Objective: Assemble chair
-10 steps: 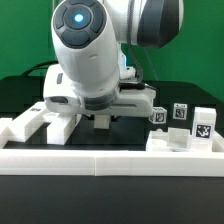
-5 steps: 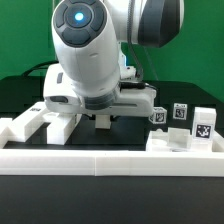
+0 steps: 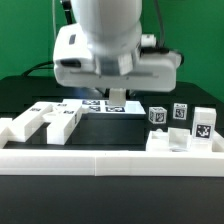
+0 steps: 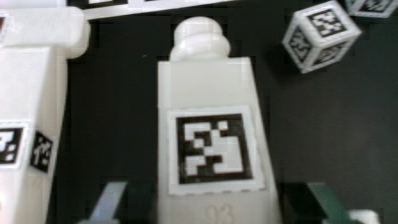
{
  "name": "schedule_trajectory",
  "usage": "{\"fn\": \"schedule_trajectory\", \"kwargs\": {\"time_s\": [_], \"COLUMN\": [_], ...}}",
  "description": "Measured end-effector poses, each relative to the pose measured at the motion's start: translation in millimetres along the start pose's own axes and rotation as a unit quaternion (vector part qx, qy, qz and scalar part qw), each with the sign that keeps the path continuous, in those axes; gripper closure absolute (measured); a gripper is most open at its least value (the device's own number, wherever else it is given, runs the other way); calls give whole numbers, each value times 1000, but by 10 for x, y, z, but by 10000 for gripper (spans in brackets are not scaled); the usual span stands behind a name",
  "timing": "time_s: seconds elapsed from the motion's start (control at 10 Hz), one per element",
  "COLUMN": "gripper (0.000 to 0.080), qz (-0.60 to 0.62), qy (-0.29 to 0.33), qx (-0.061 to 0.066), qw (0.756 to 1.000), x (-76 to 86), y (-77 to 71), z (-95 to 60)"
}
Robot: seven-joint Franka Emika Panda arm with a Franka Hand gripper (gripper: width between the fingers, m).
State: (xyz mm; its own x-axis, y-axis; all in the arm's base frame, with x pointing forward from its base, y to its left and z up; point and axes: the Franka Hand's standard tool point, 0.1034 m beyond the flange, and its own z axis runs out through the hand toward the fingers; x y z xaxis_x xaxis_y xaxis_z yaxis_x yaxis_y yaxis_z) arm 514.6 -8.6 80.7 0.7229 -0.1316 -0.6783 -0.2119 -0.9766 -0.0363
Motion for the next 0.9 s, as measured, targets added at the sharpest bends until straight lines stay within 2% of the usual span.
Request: {"fn": "schedule_trajectory", "kwargs": {"time_s": [0.3,0.4,0.5,0.7,0.9], "gripper": [508,508,508,508,508], "qz": [2,0,-1,2,-1], "qy": [22,59,92,155,210], "qx": [-1,-1,0,4,4], "qw": [1000,998,996,988,978], "x": [85,162,170,164,156], "y": [20,7,-35,-197,-289], "z": [29,-21,-105,-393,-494]}}
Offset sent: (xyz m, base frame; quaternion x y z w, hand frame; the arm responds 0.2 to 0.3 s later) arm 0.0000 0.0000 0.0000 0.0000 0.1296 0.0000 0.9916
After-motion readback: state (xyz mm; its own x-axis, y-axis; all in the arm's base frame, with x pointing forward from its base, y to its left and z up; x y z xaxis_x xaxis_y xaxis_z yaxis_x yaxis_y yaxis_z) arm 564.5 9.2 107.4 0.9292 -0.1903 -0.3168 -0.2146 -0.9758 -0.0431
